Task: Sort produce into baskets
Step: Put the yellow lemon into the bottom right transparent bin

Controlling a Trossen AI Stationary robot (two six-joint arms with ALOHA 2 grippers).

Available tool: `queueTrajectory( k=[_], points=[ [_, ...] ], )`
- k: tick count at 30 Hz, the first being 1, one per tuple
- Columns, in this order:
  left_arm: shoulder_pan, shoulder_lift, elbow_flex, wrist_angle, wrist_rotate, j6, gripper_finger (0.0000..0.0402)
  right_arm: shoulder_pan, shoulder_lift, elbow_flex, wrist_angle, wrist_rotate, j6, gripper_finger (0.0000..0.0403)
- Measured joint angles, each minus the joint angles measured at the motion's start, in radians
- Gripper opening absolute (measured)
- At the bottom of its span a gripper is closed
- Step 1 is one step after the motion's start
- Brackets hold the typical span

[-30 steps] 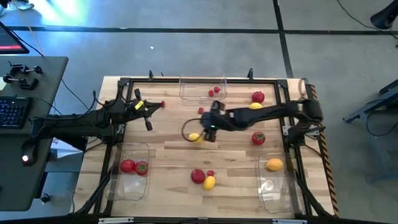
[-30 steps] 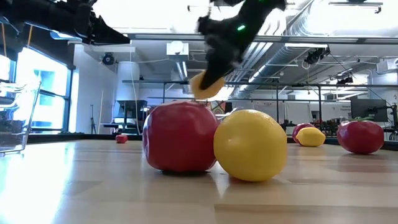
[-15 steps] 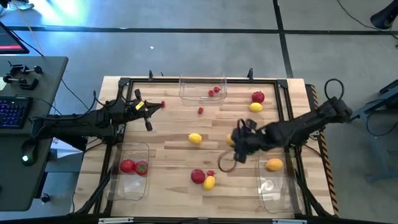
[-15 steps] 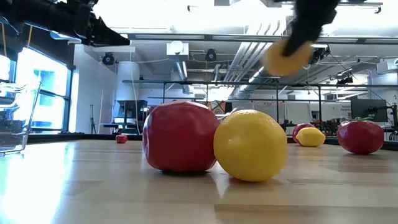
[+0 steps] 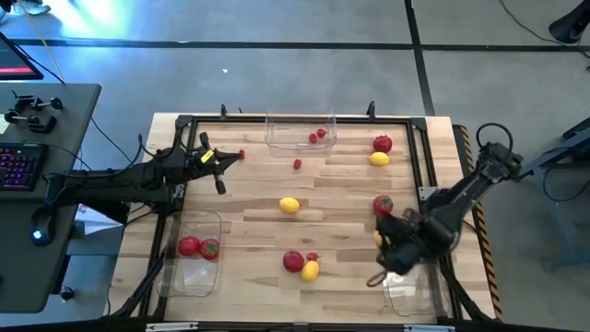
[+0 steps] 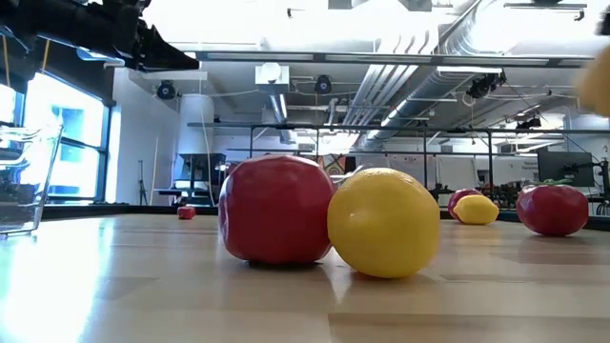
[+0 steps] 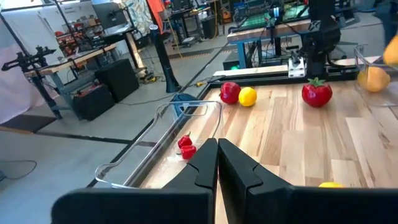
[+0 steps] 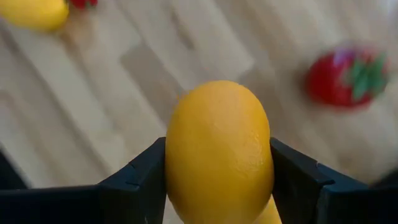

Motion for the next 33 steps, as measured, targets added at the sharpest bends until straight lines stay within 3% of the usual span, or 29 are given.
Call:
queueTrajectory(
  k=[5,11,19,33],
  points=[
    [0.0,0.0,0.0,0.0,0.0,-0.002,0.0,0.111,0.0,0.0,-0.05,-0.057,0.208,0.0204],
    [0.0,0.0,0.0,0.0,0.0,-0.004,0.0,0.212,-0.011,0.0,-0.13,-0.051,0.37,0.0205],
    [0.0,0.0,0.0,0.0,0.0,0.0,0.0,0.306,-0.013,-0.002,-0.125,0.035,0.504,0.0205],
    [0.0,0.0,0.0,0.0,0.0,-0.001,0.0,0.368,-0.007,-0.009,-0.078,0.065,0.616,0.0205]
  ],
)
